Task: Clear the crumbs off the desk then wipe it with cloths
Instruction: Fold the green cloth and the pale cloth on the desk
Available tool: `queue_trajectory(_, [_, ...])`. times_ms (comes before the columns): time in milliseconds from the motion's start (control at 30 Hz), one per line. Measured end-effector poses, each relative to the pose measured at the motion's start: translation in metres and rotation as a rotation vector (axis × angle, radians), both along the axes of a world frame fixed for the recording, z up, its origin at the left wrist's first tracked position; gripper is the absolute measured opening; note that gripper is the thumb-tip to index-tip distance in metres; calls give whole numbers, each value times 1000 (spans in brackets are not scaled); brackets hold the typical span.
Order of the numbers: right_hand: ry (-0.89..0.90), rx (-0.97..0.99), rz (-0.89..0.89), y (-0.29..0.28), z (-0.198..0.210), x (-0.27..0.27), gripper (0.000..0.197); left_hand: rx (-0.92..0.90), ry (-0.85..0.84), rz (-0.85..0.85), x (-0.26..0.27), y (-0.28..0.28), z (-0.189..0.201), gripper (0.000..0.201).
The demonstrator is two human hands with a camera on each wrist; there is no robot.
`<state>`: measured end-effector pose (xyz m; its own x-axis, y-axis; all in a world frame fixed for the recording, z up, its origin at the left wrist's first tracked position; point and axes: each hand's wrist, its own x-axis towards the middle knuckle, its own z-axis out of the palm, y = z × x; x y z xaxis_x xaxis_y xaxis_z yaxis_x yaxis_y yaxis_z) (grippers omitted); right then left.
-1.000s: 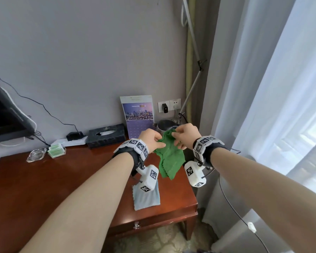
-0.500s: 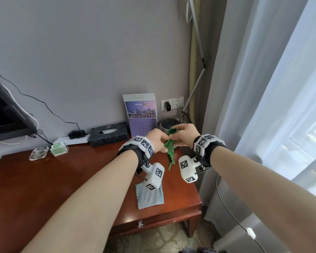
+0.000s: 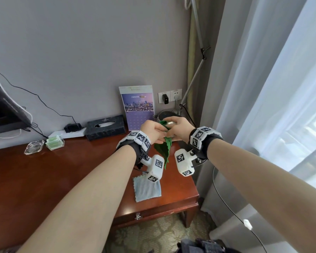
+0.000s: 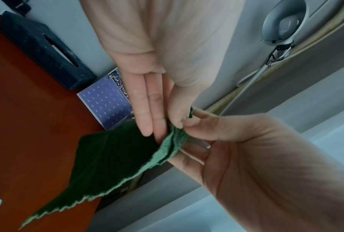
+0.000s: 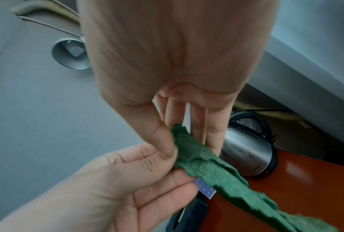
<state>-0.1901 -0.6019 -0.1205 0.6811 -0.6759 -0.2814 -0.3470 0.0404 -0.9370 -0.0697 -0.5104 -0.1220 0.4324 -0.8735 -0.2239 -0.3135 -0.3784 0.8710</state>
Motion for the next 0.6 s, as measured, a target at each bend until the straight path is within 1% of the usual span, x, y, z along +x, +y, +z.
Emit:
queue_trajectory(100, [50,-79,2,-2,-2,2,72,-1,0,20,2,0,-1,26])
queue_trajectory(300, [156,-278,-70,-4,-12,1,59,11,-44,6,4,5,2,26])
queue_trajectory(367, [226,-378,-57,-6,-13,-2,56,25,-134,10,8,8,2,23])
queue_trajectory(467, [337,-508,-12,-17,-15,-13,56,87,-339,-14,22,15,3,21])
queue_trajectory(533, [397,-537,0,-26,-16,-23,60,123,-432,-16,35,22,3,21])
queue_trajectory(600, [447,-557,12,-32,-15,-33,59,141,-480,3,47,29,2,21])
